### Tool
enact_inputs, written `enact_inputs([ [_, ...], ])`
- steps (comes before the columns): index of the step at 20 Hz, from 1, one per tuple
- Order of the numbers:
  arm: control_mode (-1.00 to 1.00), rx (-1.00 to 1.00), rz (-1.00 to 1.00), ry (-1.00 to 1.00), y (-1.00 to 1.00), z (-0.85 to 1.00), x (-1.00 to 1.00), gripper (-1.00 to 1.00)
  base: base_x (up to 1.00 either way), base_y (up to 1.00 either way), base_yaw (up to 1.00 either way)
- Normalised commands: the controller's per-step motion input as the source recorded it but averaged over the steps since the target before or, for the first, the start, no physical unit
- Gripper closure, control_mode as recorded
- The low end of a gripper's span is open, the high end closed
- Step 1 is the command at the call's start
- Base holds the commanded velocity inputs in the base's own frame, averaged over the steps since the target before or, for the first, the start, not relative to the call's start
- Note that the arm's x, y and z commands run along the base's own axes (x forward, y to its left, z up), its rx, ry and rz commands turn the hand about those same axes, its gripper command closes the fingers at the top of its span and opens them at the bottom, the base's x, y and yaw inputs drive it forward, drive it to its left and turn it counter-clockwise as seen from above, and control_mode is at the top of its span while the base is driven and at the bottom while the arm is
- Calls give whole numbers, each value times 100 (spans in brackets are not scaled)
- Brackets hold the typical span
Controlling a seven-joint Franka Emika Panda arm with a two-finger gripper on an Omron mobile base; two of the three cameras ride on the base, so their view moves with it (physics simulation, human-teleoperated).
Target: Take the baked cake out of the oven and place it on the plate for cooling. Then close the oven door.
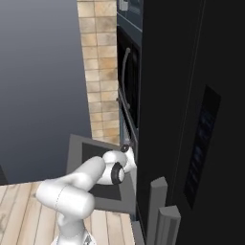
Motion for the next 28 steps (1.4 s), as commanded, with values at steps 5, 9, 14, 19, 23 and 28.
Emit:
enact_inputs([
  [5, -100, -18, -19, 74, 100, -100, -47, 100, 0, 0, 0],
  [9, -100, -18, -18, 74, 100, -100, -69, 100, 0, 0, 0],
  [14, -100, -18, -17, 77, 100, -100, -75, 100, 0, 0, 0],
  [19, -100, -18, -18, 76, 100, -100, -79, 100, 0, 0, 0],
  [23, -100, -19, -18, 77, 100, -96, -85, 100, 0, 0, 0],
  [28, -100, -22, -16, 80, 100, -90, -79, 100, 0, 0, 0],
])
